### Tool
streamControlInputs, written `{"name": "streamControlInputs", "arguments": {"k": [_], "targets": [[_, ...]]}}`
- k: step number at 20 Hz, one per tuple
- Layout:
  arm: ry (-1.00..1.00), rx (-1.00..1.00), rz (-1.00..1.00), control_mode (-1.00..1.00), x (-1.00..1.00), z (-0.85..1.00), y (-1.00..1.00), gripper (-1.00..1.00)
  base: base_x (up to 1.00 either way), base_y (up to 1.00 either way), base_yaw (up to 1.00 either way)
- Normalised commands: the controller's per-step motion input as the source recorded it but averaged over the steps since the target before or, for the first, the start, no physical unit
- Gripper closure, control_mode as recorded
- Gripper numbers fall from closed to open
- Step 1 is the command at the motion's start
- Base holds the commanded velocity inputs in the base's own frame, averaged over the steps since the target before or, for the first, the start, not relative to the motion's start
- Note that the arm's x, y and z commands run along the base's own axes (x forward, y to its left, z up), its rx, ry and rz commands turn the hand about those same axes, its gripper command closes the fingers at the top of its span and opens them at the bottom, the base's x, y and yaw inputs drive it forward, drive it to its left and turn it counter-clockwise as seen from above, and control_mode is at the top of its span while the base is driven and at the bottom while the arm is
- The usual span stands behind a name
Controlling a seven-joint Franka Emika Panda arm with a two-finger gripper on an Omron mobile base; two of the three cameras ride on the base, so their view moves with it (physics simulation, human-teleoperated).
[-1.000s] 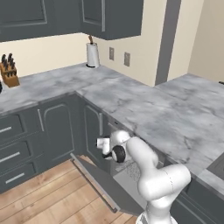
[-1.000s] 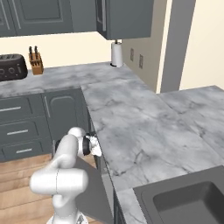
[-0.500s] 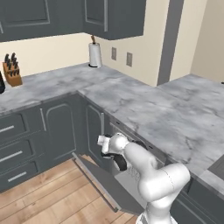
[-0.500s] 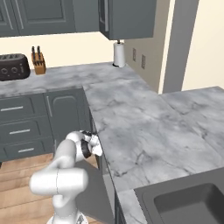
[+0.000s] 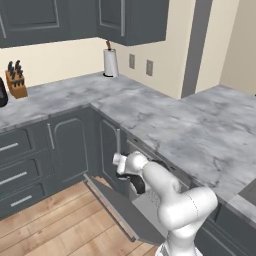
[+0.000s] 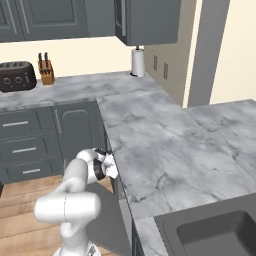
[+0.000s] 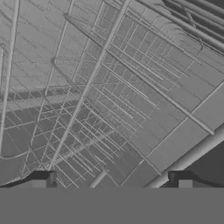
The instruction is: Open the dishwasher door and pull out the top rack.
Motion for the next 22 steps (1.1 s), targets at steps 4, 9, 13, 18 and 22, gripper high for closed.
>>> {"name": "streamControlInputs", "arguments": {"k": [4, 9, 13, 18, 22], "targets": [[0.51, 0.21, -0.08, -1.00, -0.35, -0.78, -0.06, -1.00, 0.00, 0.00, 0.00], [0.60, 0.22, -0.01, -1.00, -0.65, -0.72, 0.12, -1.00, 0.00, 0.00, 0.00], [0.49, 0.19, 0.00, -1.00, -0.96, -0.88, 0.60, -1.00, 0.00, 0.00, 0.00], [0.41, 0.16, 0.00, -1.00, -0.99, -0.84, 0.93, -1.00, 0.00, 0.00, 0.00], [0.36, 0.17, 0.00, -1.00, -0.92, -0.69, 1.00, -1.00, 0.00, 0.00, 0.00]]}}
